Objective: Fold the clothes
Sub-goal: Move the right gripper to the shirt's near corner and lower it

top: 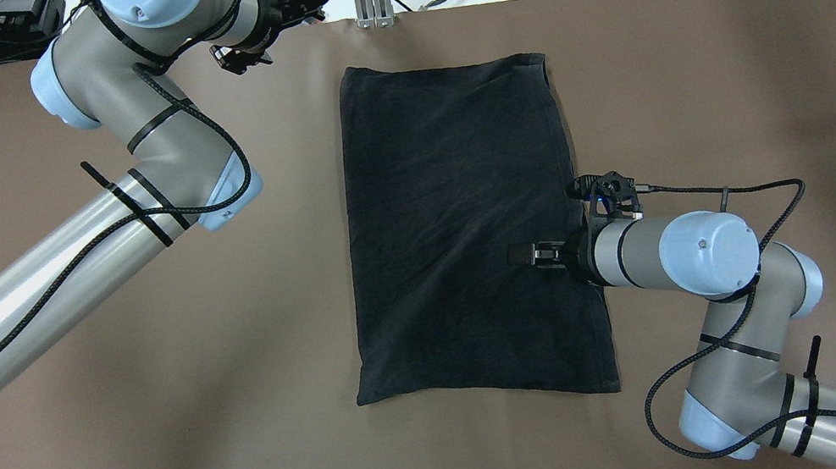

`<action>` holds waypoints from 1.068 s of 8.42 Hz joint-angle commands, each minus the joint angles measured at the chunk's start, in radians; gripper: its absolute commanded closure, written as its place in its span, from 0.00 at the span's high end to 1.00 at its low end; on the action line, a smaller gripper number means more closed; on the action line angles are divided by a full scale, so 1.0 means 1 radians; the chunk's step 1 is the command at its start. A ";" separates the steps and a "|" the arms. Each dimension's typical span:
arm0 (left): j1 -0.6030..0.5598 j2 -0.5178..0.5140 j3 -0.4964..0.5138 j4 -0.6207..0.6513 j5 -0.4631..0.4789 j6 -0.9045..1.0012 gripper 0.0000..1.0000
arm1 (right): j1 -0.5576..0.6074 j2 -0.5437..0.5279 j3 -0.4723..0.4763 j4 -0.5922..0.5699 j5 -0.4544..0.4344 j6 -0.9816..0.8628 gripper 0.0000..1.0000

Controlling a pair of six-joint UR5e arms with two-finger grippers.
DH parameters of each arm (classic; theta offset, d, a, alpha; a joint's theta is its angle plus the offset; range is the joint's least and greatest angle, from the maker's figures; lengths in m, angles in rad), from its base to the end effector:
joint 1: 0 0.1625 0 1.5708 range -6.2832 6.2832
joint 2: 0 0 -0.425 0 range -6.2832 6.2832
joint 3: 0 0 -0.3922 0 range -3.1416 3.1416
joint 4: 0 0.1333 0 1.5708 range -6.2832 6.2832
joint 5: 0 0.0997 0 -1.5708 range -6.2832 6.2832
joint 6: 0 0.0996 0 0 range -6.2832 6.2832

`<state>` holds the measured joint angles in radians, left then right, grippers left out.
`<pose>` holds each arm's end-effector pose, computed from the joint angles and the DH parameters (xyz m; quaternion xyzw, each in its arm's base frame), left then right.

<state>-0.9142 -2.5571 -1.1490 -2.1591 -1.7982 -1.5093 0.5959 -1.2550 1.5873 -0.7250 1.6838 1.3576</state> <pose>0.4097 -0.7132 0.1355 0.1698 0.5229 -0.2882 0.7840 -0.4548 -0.4559 0.3843 0.1752 -0.5284 0.1271 0.8210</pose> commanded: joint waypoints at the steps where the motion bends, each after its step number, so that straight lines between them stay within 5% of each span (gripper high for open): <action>1: 0.000 -0.008 0.000 0.004 0.000 0.000 1.00 | 0.010 -0.078 -0.001 0.080 0.010 0.001 0.94; 3: 0.001 -0.009 0.000 0.004 0.000 -0.002 1.00 | 0.008 -0.087 0.008 0.104 0.023 0.008 0.94; 6: 0.003 -0.008 0.000 0.004 0.000 -0.003 1.00 | 0.057 -0.092 0.075 0.107 0.181 0.020 0.94; 9: 0.005 -0.008 0.002 0.004 0.000 -0.006 1.00 | 0.007 -0.095 0.153 0.108 0.157 0.329 0.94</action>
<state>-0.9111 -2.5650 -1.1481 -2.1553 -1.7978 -1.5133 0.6384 -1.3495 1.6916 -0.6178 1.8499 1.4857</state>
